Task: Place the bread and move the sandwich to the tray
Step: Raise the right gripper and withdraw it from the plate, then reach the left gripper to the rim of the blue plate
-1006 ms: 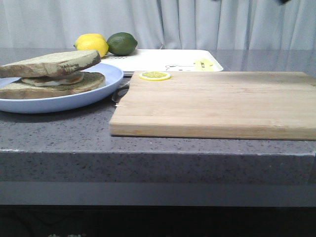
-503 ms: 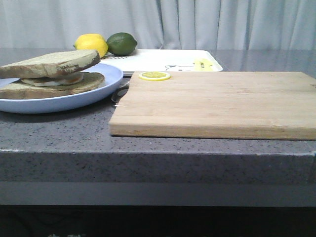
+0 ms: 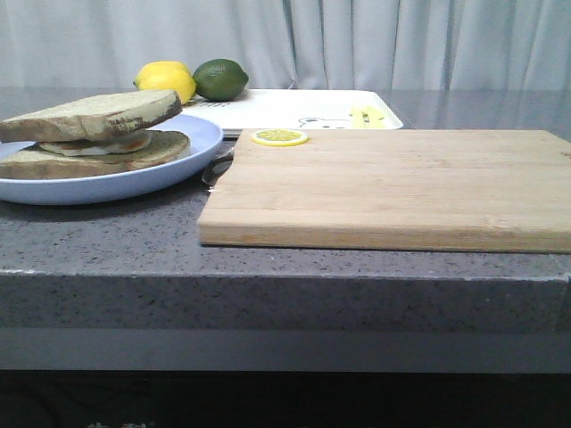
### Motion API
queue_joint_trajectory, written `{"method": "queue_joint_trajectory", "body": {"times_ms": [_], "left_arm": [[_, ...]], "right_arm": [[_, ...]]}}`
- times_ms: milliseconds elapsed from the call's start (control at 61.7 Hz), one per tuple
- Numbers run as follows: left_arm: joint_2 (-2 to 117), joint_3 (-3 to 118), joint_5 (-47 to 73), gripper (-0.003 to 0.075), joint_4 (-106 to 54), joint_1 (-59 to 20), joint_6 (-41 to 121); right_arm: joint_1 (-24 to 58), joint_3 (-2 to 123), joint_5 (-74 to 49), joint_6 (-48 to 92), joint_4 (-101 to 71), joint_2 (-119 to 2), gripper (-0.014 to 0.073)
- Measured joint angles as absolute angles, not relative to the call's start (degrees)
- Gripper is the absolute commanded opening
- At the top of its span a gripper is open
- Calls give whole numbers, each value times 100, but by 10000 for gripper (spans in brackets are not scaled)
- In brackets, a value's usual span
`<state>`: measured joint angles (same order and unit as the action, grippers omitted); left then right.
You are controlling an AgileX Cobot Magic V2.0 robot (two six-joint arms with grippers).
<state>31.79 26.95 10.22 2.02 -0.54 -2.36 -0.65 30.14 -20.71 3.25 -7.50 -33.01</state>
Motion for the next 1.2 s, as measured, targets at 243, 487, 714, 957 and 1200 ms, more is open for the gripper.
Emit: {"method": "queue_joint_trajectory", "body": {"times_ms": [243, 487, 714, 957, 1200], "left_arm": [[3192, 2707, 1082, 638, -183, -54, -284], [4399, 3781, 2802, 638, -599, -54, -297], [6249, 4938, 3640, 638, -847, -54, -310], [7525, 5567, 3900, 638, -910, -54, -265], [8048, 5743, 3910, 521, -962, -54, -135]], "right_arm": [[-65, 2185, -1853, 325, -750, -2001, -62], [-65, 2147, -1690, 325, -750, -1904, -62], [-65, 2139, -1656, 325, -750, -1904, -62], [-65, 2139, -1648, 325, -750, -1904, -62], [-65, 2139, -1634, 325, -750, -1904, -62]]}}
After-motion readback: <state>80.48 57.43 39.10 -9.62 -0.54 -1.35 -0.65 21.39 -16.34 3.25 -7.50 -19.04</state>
